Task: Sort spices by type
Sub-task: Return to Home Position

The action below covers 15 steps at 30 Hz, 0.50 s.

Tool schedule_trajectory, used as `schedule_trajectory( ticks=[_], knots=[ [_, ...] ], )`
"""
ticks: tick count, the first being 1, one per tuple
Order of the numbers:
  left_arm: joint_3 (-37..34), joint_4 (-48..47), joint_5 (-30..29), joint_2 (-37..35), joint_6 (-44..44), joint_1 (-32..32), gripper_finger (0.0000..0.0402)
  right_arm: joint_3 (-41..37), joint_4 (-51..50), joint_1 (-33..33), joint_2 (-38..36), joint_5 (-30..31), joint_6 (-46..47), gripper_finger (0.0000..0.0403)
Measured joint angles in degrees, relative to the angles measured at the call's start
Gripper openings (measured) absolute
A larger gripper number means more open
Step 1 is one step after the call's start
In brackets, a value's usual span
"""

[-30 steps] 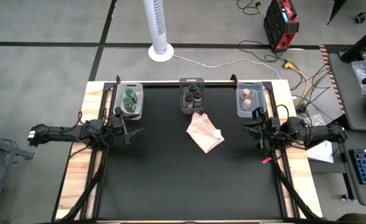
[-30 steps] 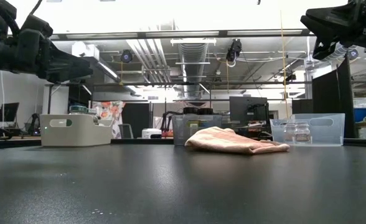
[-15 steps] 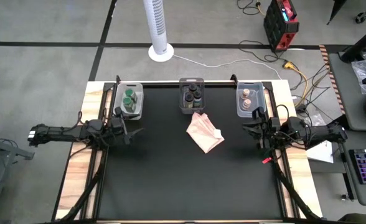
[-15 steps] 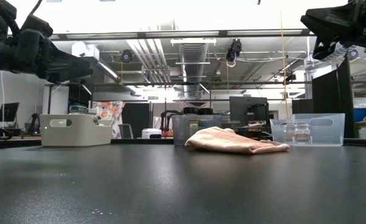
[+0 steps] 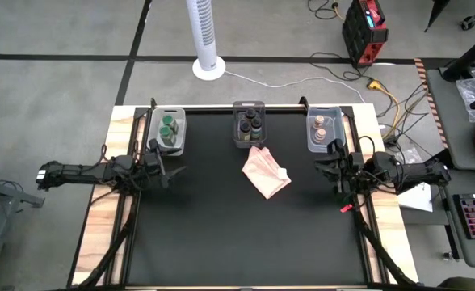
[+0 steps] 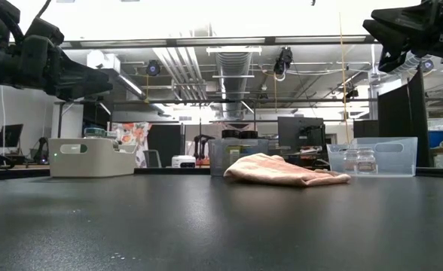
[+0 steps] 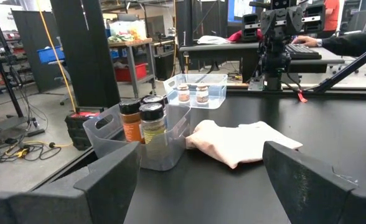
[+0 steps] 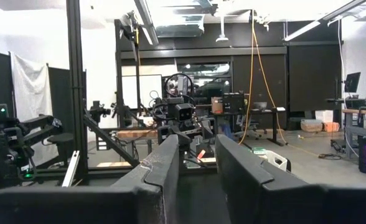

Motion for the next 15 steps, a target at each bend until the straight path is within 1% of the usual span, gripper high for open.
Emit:
schedule_trajectory(
  ticks=[7, 15],
  knots=[
    [0.01, 0.00, 0.00, 0.00, 0.01, 0.01, 0.0320, 0.00, 0.00, -0.02, 0.00, -0.02, 0.00, 0.0102],
    [0.02, 0.00, 0.00, 0.00, 0.00, 0.01, 0.0320, -0.01, 0.02, -0.01, 0.00, 0.00, 0.00, 0.0080]
  ],
)
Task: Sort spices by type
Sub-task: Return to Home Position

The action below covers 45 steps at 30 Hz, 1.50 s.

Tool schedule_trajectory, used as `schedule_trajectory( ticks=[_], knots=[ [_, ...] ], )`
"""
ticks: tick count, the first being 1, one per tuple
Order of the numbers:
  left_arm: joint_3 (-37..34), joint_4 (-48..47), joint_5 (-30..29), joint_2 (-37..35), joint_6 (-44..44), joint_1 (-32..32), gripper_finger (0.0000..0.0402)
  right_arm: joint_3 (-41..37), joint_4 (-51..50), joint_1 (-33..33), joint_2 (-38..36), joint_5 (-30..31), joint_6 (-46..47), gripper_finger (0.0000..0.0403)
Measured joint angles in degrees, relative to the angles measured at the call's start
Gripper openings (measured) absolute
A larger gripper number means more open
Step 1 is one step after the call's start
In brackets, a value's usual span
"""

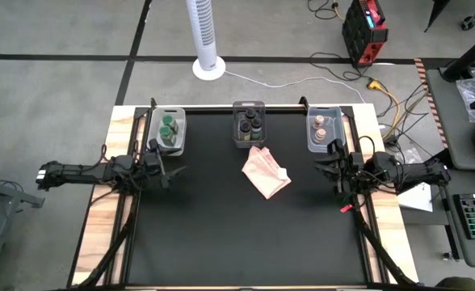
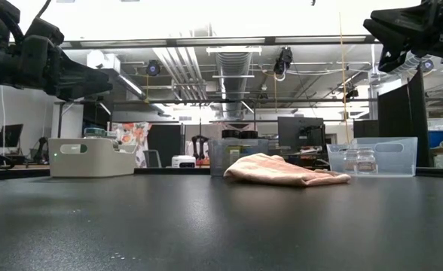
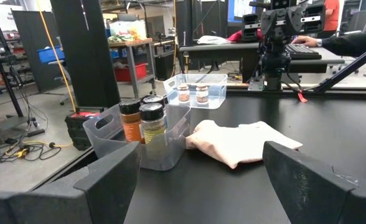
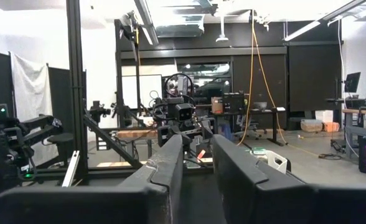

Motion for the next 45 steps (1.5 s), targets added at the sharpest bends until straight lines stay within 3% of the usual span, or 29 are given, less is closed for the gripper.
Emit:
schedule_trajectory(
  ticks=[14, 35, 45],
  knots=[
    [-0.01, 0.00, -0.01, 0.00, 0.00, -0.01, 0.0320, -0.01, -0.02, 0.00, 0.00, -0.02, 0.00, 0.0056],
    [-0.01, 0.00, 0.00, -0.02, 0.00, 0.00, 0.0320, 0.01, 0.00, -0.01, 0.00, 0.00, 0.00, 0.0098],
    [-0.01, 0.00, 0.00, -0.02, 0.01, -0.01, 0.0320, 0.01, 0.00, 0.01, -0.01, 0.00, 0.00, 0.0096]
  ],
)
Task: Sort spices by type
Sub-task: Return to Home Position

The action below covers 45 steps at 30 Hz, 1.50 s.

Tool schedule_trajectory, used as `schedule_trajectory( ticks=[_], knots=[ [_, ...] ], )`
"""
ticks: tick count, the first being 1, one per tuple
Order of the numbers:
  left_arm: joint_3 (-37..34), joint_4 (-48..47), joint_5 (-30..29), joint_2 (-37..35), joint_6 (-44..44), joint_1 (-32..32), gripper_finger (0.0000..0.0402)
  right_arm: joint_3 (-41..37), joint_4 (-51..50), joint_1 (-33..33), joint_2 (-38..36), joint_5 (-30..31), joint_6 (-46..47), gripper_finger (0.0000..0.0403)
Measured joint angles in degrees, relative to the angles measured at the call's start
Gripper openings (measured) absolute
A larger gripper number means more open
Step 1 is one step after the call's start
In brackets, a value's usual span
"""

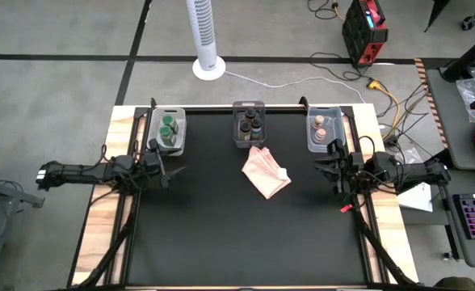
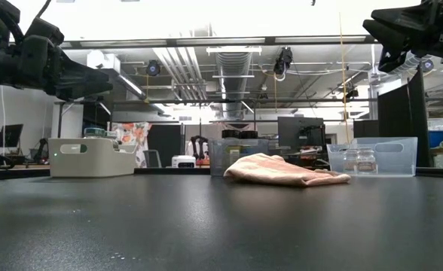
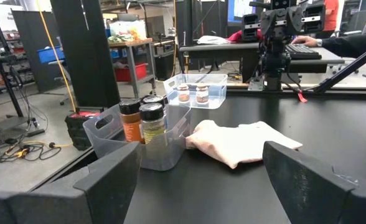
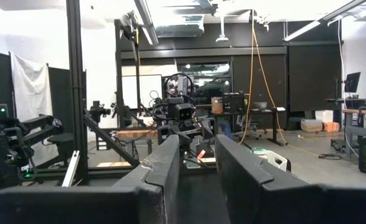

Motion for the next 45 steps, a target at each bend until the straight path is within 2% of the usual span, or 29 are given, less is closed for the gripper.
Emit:
schedule_trajectory(
  ticks=[18, 36, 45],
  knots=[
    [0.00, 0.00, 0.00, 0.00, -0.01, -0.01, 0.0320, -0.02, 0.00, -0.02, 0.01, -0.02, 0.00, 0.0058],
    [0.01, 0.01, 0.00, 0.00, -0.01, 0.00, 0.0320, -0.01, 0.00, 0.00, 0.01, 0.00, 0.00, 0.0096],
    [0.01, 0.01, 0.00, 0.01, -0.01, 0.00, 0.0320, -0.02, 0.00, 0.00, 0.01, -0.01, 0.00, 0.0100]
  ],
)
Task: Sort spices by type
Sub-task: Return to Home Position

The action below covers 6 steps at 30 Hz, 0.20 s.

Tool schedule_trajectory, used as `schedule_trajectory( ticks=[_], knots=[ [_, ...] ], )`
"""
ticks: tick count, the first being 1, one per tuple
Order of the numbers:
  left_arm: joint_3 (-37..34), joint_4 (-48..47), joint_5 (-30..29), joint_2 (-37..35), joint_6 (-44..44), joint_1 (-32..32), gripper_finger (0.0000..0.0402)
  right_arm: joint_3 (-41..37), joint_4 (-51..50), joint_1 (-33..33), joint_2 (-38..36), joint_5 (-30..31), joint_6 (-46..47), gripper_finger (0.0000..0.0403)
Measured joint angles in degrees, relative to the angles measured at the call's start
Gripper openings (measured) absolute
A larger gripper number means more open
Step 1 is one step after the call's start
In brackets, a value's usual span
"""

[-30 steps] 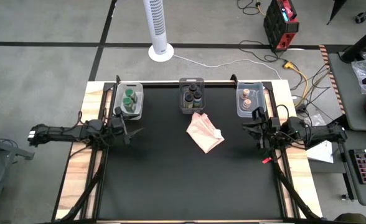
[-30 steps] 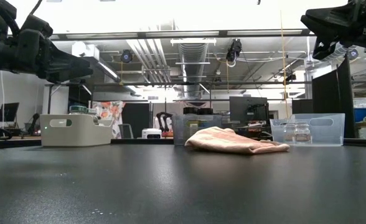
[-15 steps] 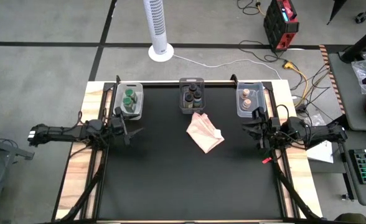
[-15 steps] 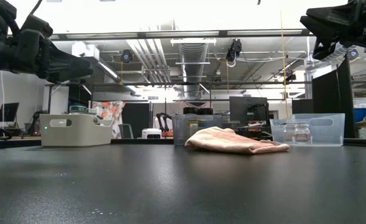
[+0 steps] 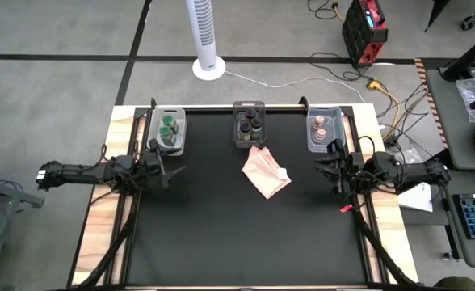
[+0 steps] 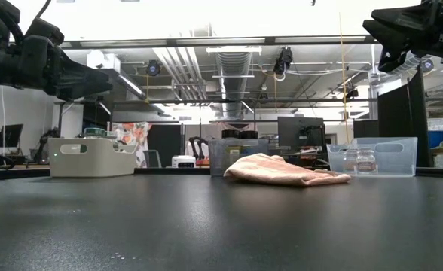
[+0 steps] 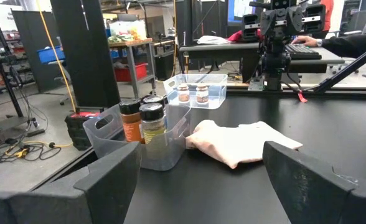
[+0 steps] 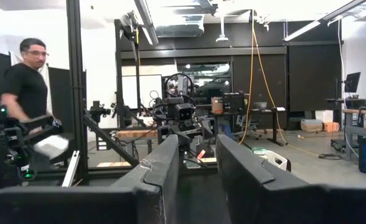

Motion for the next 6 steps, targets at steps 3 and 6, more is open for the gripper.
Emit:
schedule_trajectory(
  ticks=[3, 6],
  knots=[
    [0.00, 0.01, 0.00, 0.00, 0.00, -0.01, 0.0320, 0.00, -0.01, 0.00, -0.01, 0.00, 0.00, 0.0092],
    [0.00, 0.00, 0.00, 0.01, 0.01, 0.01, 0.0320, 0.00, 0.00, -0.02, 0.00, 0.01, 0.00, 0.0083]
  ],
)
